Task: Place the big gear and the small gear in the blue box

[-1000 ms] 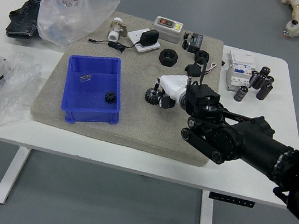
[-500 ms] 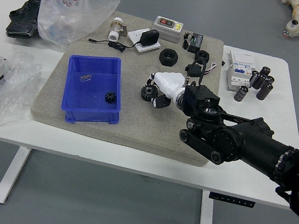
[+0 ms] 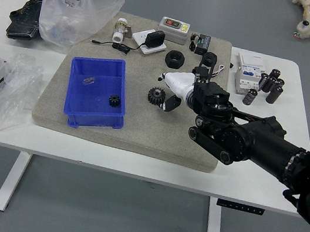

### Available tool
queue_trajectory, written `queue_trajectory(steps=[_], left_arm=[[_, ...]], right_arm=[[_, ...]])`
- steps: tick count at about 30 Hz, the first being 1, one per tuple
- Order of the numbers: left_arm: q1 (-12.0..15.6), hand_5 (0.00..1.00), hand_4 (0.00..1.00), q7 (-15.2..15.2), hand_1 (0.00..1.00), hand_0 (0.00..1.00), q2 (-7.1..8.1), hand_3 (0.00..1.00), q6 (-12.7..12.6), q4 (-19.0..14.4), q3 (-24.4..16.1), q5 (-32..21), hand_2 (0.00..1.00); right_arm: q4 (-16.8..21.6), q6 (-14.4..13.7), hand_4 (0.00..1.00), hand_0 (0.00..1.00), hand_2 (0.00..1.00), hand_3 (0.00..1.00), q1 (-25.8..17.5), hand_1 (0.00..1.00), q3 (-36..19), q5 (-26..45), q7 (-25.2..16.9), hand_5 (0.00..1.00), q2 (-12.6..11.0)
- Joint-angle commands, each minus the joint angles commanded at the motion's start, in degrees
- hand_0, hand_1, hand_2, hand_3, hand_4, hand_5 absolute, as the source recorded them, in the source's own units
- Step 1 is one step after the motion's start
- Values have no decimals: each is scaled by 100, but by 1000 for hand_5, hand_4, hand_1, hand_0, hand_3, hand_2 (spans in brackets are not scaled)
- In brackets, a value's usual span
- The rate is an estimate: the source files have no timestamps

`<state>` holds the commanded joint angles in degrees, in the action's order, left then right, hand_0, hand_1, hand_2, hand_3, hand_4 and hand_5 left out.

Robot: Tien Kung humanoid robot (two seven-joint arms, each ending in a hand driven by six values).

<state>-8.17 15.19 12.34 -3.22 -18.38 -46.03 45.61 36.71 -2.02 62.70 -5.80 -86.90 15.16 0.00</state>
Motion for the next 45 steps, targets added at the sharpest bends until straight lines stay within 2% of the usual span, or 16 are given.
queue_trajectory(steps=[9,21,30,35,39,43,45], left_arm=[[-22,181,710,26,676,658,11,743,14,-3,-49,71,658],[-73,179,706,23,676,658,11,734,33,-4,-67,119,652],[-69,179,706,16,676,656,5,731,34,-4,-66,117,651],[-63,177,705,2,675,657,0,730,30,-2,-53,99,651],[-36,175,703,-19,674,655,-6,728,18,0,-19,40,650],[9,175,703,-43,674,655,-1,728,-3,4,20,-40,650],[35,174,701,-63,673,654,6,725,-17,7,51,-96,649]], right_arm=[[-108,588,817,455,899,921,37,725,-391,-278,75,288,0],[-100,977,822,455,905,933,-34,733,-677,-429,113,304,0],[90,1116,812,459,906,930,-122,735,-743,-532,108,318,0],[257,1091,811,459,902,929,-155,738,-677,-513,99,318,0],[496,969,806,456,899,924,-176,735,-524,-450,92,320,0],[903,821,806,456,899,924,-209,735,-325,-439,105,320,0],[1152,750,800,461,890,916,-254,731,-224,-512,124,317,-78]])
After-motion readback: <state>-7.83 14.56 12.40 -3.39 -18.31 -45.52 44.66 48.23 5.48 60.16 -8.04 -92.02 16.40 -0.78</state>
